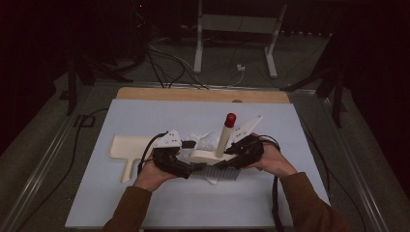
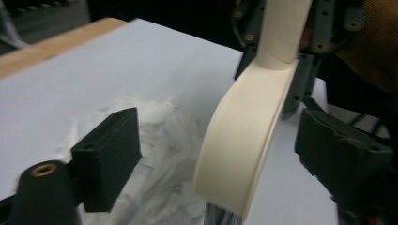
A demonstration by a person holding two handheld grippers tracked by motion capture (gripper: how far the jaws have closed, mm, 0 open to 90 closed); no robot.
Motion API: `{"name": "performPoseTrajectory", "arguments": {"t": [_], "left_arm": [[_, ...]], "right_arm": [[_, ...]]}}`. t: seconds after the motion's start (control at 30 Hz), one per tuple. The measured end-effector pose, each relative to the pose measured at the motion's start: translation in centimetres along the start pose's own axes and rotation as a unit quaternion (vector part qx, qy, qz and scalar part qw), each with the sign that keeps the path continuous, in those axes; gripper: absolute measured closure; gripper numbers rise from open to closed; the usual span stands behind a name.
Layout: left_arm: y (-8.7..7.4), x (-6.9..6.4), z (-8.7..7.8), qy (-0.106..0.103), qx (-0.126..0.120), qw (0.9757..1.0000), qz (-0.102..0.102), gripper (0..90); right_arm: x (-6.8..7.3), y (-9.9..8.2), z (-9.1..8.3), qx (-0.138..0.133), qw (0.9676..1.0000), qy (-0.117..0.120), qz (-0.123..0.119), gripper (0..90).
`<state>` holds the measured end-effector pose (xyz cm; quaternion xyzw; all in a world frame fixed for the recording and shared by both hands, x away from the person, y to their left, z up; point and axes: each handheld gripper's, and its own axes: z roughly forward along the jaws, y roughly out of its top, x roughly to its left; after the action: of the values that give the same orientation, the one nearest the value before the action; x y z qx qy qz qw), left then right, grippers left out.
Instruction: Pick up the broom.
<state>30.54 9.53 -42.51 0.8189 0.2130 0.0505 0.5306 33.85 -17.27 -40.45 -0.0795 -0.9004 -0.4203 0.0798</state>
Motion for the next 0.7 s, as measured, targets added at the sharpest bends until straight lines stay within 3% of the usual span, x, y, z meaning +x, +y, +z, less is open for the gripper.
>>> {"name": "performPoseTrajectory", "arguments": {"t": [0.1, 0.27, 0.4, 0.57, 0.7], "left_arm": [[0.0, 0.0, -0.1, 0.015, 0.003, 0.9999, -0.002, 0.9], [0.0, 0.0, -0.4, 0.031, -0.003, 0.9995, -0.004, 0.6], [-0.1, 0.1, -1.1, 0.061, -0.010, 0.9981, -0.006, 0.6], [-0.6, 0.1, -2.2, 0.104, -0.017, 0.9944, -0.007, 0.6], [-1.2, 0.3, -3.7, 0.137, -0.039, 0.9894, -0.026, 0.7]], "right_arm": [[0.0, 0.0, -0.1, -0.002, 1.0000, -0.003, 0.008, 67.2], [0.2, 0.0, 0.0, -0.004, 1.0000, -0.004, 0.008, 67.2], [0.3, 0.2, -0.1, -0.006, 0.9998, -0.011, 0.015, 67.2], [0.4, 0.3, -0.5, -0.015, 0.9993, -0.025, 0.024, 67.2], [0.4, 0.3, -0.8, -0.032, 0.9975, -0.049, 0.039, 67.2]]}}
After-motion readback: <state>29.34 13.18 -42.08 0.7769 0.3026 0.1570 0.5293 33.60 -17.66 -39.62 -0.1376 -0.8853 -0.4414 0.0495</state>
